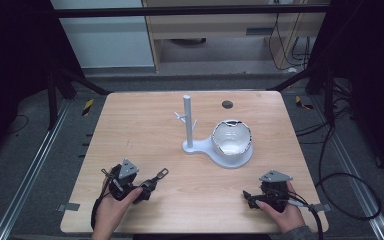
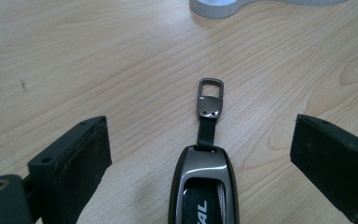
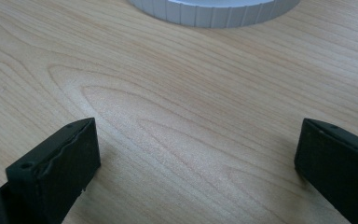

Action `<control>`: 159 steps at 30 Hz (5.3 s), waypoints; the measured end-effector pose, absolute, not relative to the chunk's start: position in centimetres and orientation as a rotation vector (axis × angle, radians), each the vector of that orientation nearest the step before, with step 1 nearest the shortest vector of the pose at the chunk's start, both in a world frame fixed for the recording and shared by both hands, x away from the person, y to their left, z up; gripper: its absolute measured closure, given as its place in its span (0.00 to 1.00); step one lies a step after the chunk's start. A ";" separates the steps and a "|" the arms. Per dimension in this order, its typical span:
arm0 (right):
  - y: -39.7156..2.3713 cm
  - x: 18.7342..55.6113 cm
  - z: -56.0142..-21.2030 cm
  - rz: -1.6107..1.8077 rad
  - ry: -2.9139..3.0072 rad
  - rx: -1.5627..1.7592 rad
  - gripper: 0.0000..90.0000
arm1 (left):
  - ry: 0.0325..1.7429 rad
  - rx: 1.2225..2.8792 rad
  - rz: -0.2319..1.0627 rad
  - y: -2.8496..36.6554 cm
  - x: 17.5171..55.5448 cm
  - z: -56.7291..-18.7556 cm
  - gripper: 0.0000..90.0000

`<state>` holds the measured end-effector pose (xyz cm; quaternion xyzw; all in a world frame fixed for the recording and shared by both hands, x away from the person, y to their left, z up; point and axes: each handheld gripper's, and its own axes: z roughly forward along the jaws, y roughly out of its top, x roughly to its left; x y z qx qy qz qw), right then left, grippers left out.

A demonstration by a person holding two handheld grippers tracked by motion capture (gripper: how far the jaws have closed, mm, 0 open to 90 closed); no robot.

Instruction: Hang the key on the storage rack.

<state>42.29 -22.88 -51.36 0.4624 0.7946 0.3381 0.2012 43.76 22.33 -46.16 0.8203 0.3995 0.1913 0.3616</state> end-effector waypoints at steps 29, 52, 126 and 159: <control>-22.9 42.4 -51.4 0.950 2.227 1.285 0.00 | 1.021 2.464 0.290 18.1 47.4 -42.4 0.06; -22.9 42.3 -51.4 0.951 2.227 1.286 0.00 | 1.090 2.720 0.115 16.6 51.5 -44.5 0.42; -22.9 42.4 -51.3 0.948 2.230 1.281 0.00 | 0.984 2.178 0.403 23.7 43.4 -41.9 0.89; -22.9 42.5 -51.3 0.947 2.228 1.285 0.00 | 0.883 1.964 0.558 19.0 44.2 -38.4 0.89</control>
